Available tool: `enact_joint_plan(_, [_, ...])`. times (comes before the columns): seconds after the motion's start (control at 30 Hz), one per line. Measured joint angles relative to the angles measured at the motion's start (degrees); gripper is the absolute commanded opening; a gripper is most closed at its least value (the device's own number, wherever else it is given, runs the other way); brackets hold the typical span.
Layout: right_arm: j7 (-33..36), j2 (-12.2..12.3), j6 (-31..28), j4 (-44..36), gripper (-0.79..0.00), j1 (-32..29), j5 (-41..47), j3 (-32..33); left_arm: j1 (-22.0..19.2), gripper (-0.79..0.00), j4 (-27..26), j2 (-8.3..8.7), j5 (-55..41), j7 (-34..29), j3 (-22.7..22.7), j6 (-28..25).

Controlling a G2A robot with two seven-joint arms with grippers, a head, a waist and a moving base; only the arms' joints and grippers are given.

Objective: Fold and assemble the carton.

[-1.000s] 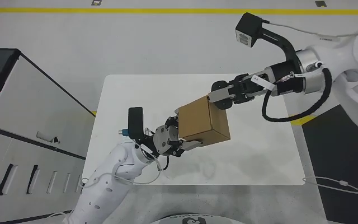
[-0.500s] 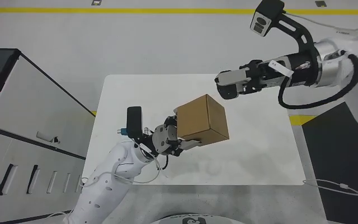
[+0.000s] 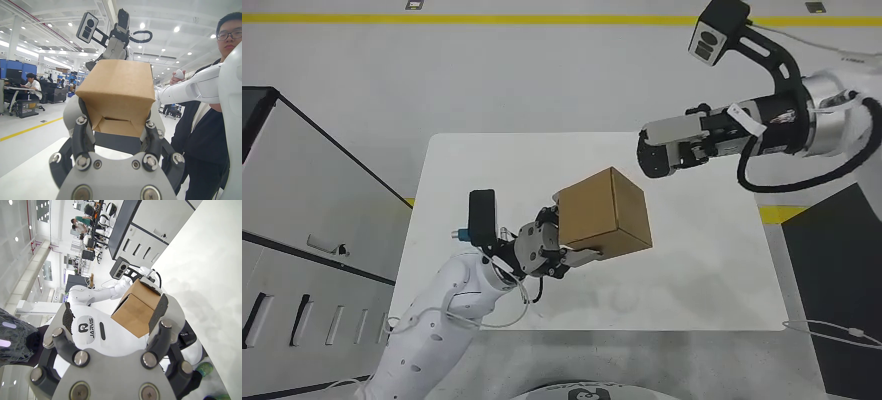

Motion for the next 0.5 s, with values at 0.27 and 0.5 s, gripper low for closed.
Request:
enact_joint_plan(0.27, [-0.34, 0.81, -0.50, 1.13, 0.000, -5.24, 1.46, 3.49, -0.02, -0.785, 0.39, -0.44, -4.59, 3.17, 0.96, -1.07])
enact_joint_plan(0.5, [-1.66, 1.72, -1.32, 1.40, 0.000, -10.91, 1.73, 7.32, 0.26, -0.785, 1.41, -0.91, -7.65, 5.99, 2.09, -2.35])
